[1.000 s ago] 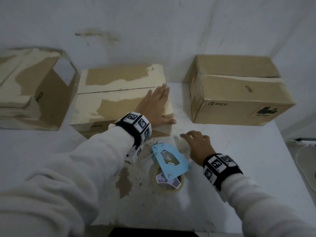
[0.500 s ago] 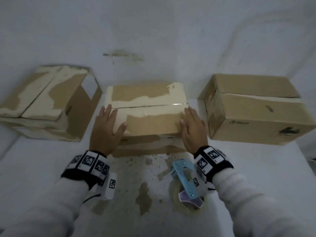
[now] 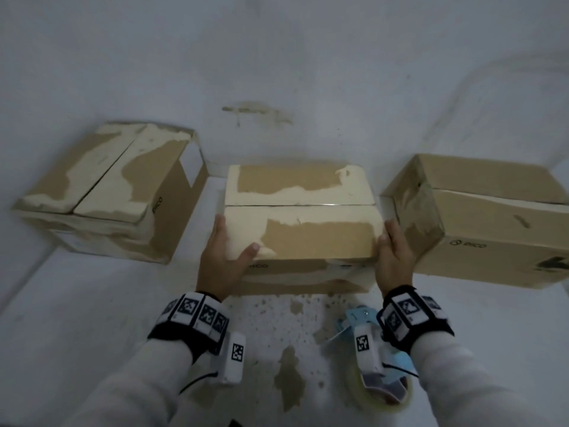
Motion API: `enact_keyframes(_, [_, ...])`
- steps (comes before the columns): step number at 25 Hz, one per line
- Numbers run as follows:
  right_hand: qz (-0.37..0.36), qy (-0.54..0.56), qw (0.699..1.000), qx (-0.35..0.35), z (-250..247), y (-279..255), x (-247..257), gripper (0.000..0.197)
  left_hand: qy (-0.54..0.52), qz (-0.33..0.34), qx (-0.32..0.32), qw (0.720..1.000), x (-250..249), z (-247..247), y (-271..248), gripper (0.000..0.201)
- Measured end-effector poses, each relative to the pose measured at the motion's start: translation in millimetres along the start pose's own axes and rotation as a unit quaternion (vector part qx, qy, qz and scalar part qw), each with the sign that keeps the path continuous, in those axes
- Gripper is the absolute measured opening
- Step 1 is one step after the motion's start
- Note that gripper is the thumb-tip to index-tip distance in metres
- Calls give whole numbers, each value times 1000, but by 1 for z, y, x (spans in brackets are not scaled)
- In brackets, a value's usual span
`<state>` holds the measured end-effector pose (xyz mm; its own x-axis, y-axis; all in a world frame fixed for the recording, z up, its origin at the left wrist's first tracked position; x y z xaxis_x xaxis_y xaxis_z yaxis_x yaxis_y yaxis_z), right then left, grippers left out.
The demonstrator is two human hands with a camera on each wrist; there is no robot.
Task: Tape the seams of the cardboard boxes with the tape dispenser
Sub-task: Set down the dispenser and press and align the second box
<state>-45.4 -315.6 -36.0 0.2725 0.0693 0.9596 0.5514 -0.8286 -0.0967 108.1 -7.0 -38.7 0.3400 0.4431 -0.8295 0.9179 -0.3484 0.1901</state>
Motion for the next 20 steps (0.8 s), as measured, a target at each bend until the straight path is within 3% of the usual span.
enact_keyframes(3, [83,122,989,4,-1,8,-13,43,-71,-13,6,997,2,-7,8,77])
enact_keyframes(6, [95,107,990,13,-2,10,-11,45,-122,-8,42,992,2,-18,27,60])
enact_keyframes(9, [84,81,993,31,-9,9,-1,42,-84,-21,85,993,7,-24,49,56])
enact_keyframes(14, [47,-77,992,90,-20,16,14,39,-10,-34,190,981,9,-18,74,64])
enact_keyframes(18, [5,-269,950,156,-5,31,32,52,39,-46,241,969,13,-17,95,88])
enact_keyframes(20, [-9,-292,943,162,2,39,39,57,64,-32,268,961,11,-11,103,98])
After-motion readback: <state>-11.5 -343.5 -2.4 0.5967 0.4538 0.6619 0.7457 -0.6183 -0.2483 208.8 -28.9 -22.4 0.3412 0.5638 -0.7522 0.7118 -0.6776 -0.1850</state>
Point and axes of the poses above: each hand's wrist, its own y-axis towards the middle knuckle, its own z-axis out of the palm, x = y × z, the point moved 10 cm from there along y, towards the middle knuckle, and after that the axes turned 10 degrees about z, right-handed, at the moved point
